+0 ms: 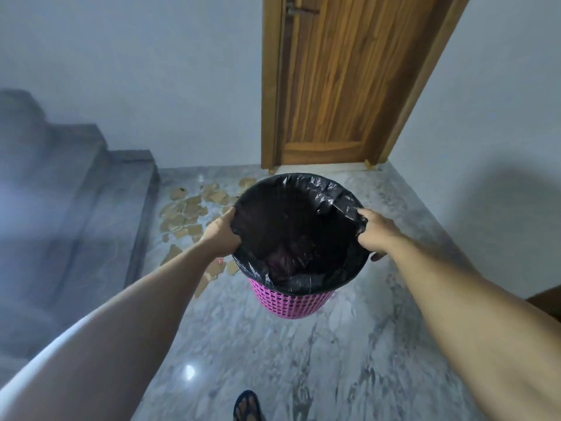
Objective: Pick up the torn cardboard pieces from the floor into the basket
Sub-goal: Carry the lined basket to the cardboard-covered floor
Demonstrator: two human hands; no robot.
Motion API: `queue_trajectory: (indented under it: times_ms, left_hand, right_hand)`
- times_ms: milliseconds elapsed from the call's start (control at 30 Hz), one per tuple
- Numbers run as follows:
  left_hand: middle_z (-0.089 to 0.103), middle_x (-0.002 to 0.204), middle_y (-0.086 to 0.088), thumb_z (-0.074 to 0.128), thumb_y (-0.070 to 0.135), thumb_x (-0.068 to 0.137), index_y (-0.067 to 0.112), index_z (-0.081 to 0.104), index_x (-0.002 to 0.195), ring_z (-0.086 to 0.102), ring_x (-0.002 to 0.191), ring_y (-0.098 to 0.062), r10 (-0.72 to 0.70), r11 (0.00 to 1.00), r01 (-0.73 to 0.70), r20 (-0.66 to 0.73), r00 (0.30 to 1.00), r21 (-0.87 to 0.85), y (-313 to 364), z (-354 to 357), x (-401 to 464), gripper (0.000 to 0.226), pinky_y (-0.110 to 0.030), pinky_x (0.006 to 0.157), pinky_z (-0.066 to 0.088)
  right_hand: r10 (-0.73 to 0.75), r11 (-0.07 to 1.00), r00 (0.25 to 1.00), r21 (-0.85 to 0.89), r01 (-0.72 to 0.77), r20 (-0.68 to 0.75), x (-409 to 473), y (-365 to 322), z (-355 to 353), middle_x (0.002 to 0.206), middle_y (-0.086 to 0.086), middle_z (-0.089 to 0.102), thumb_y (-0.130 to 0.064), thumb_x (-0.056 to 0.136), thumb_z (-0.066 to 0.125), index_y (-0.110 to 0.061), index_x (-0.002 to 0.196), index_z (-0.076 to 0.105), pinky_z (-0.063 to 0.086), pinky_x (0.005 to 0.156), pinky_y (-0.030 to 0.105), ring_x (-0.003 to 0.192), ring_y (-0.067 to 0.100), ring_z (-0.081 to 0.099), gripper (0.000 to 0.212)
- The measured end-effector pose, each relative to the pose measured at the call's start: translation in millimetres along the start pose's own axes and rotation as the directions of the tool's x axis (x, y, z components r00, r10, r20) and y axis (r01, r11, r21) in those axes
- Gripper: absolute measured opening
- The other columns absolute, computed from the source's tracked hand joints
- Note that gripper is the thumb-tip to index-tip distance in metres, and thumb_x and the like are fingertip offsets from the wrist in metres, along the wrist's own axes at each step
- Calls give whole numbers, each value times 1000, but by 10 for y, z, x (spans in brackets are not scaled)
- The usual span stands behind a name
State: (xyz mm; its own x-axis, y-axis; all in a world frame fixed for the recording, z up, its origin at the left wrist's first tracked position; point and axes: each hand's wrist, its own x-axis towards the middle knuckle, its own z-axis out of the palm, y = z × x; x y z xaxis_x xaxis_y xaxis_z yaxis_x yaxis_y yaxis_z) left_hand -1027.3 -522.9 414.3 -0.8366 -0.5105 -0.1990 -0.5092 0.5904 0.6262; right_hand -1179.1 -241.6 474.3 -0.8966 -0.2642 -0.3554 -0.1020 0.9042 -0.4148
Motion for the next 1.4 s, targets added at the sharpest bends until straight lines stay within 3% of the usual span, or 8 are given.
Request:
queue_trajectory:
  times_ms: [300,467,567,767,900,1000,1133,1400]
  left_hand:
    - [59,121,-12,58,4,75,24,30,144,57,104,-35,-314,948,307,-97,945,-80,-979,-230,467,77,-39,79,53]
    - [63,113,-13,63,11,73,21,39,132,59,102,-36,-487,873,470,-157,859,-134,-1487,-240,489,64,-38,79,52]
    - [61,115,-17,56,5,73,16,37,134,59,105,-38,-603,796,571,-185,776,-202,-1761,-168,468,65,-38,77,50]
    - [60,92,-14,54,0,73,12,40,112,60,94,-43,-742,670,686,-258,619,-283,-2482,-1,386,43,-40,66,49]
    - [63,109,-17,60,4,72,10,42,118,59,102,-39,-800,599,730,-285,528,-329,-3086,296,269,50,-42,79,50]
    - [63,112,-18,61,6,72,13,43,124,59,103,-39,-847,530,763,-284,450,-372,-3672,571,221,56,-37,80,48]
    - [63,114,-18,65,7,74,16,41,131,58,104,-39,-894,445,797,-256,368,-408,-4260,950,183,62,-37,80,47]
    - [62,119,-18,65,8,79,14,44,136,57,109,-39,-888,423,792,-375,266,-441,-5185,1737,407,61,-39,85,46]
  right_hand:
    - [-138,983,983,-102,151,125,1139,-1019,863,92,8,57,-7,85,51,-30,153,14,52,48,28,66,23,58,82]
    - [-204,959,951,-148,242,233,1621,-1514,1416,143,19,44,2,87,51,-10,155,4,55,71,35,109,37,59,83]
    - [-278,940,917,-118,321,285,1936,-1783,1835,144,20,41,5,83,55,-7,152,14,54,90,48,121,41,51,81]
    - [-413,885,813,-28,464,411,2222,-2253,2813,138,18,46,6,81,56,-4,137,36,54,92,51,116,39,54,60]
    - [-494,820,749,-51,570,442,2325,-2475,3484,98,13,66,1,77,56,-10,99,56,60,71,44,87,35,67,24]
    - [-514,773,698,-84,629,499,2378,-2666,4140,105,15,67,0,81,58,-4,107,60,53,72,31,96,33,66,26]
    - [-547,729,640,-70,681,539,2476,-2750,4980,112,17,66,-3,80,58,-4,112,62,54,88,38,106,33,62,32]
    - [-577,684,562,-26,729,593,2892,-2581,6373,88,14,66,1,82,57,-3,95,62,47,67,27,86,28,66,14]
